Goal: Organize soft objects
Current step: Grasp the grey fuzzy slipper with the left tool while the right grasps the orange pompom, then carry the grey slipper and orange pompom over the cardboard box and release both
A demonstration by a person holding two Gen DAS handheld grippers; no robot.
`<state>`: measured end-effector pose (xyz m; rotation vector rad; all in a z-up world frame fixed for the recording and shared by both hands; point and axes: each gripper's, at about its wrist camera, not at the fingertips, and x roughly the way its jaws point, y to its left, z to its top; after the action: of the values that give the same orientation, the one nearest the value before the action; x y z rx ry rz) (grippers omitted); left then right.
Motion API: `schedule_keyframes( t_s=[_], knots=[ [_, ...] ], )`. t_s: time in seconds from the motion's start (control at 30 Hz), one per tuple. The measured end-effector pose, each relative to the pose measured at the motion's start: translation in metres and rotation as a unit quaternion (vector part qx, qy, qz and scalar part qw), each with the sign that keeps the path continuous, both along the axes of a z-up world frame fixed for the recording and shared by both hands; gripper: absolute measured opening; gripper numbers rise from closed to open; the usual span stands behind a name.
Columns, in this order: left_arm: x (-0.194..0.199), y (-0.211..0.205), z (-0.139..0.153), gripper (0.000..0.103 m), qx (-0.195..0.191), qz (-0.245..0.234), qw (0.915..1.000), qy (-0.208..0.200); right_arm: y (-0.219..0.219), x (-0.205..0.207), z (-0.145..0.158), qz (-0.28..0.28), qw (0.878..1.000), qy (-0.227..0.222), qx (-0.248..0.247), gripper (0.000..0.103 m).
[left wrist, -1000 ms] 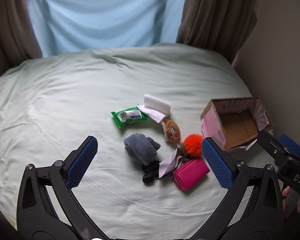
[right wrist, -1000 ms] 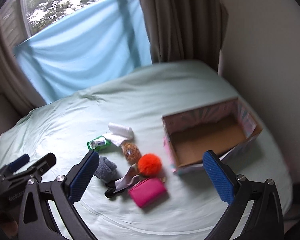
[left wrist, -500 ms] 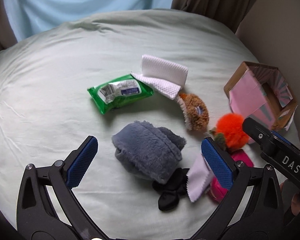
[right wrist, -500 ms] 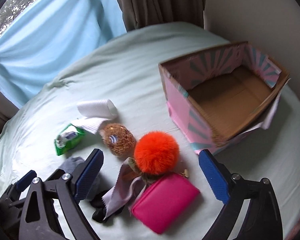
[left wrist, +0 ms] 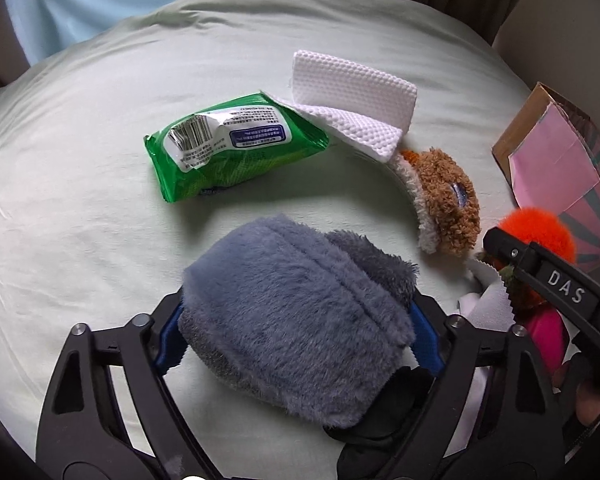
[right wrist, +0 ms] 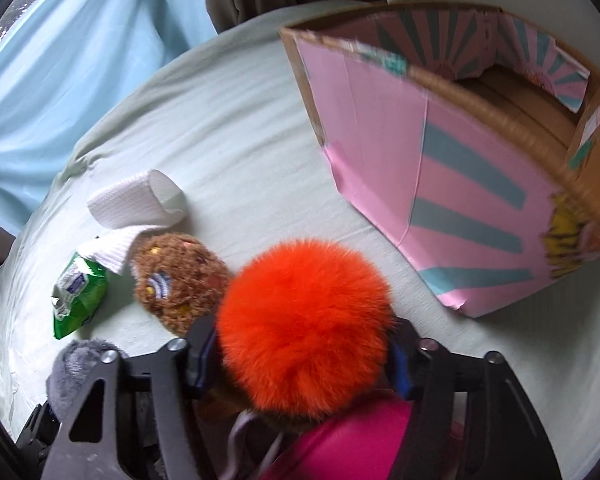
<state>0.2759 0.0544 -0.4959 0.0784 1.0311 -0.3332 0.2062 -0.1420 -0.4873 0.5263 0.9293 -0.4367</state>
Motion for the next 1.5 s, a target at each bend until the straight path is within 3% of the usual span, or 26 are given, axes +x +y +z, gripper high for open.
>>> schedule_keyframes(
  t_s=[0.13, 0.33, 0.67, 0.9, 1.2, 1.5],
  knots=[
    [-0.001, 0.006, 0.000, 0.072, -0.002, 0.003, 1.0000, -0.002, -0.001, -0.004, -0.001, -0.001, 1.000, 0.001, -0.002, 0.036],
    [-0.008, 0.007, 0.007, 0.063, -0.007, 0.006, 0.9999, -0.009, -0.002, -0.007, 0.007, 0.006, 1.000, -0.009, -0.006, 0.034],
    [-0.009, 0.021, 0.046, 0.061, -0.030, 0.033, 0.9990, -0.004, 0.001, -0.014, 0.056, 0.028, 0.999, -0.034, -0.030, 0.034],
    [-0.016, 0.027, 0.110, 0.061, -0.024, 0.039, 0.9981, -0.042, 0.010, -0.020, 0.118, 0.049, 0.997, -0.050, -0.044, 0.034],
    [-0.042, 0.026, 0.210, 0.061, -0.032, 0.042, 0.9962, -0.070, 0.013, -0.042, 0.223, 0.074, 0.993, -0.079, -0.051, 0.034],
    [-0.064, -0.024, 0.284, 0.061, -0.044, 0.031, 0.9947, -0.087, -0.037, -0.064, 0.305, 0.096, 0.987, -0.109, -0.075, 0.034]
  ],
)
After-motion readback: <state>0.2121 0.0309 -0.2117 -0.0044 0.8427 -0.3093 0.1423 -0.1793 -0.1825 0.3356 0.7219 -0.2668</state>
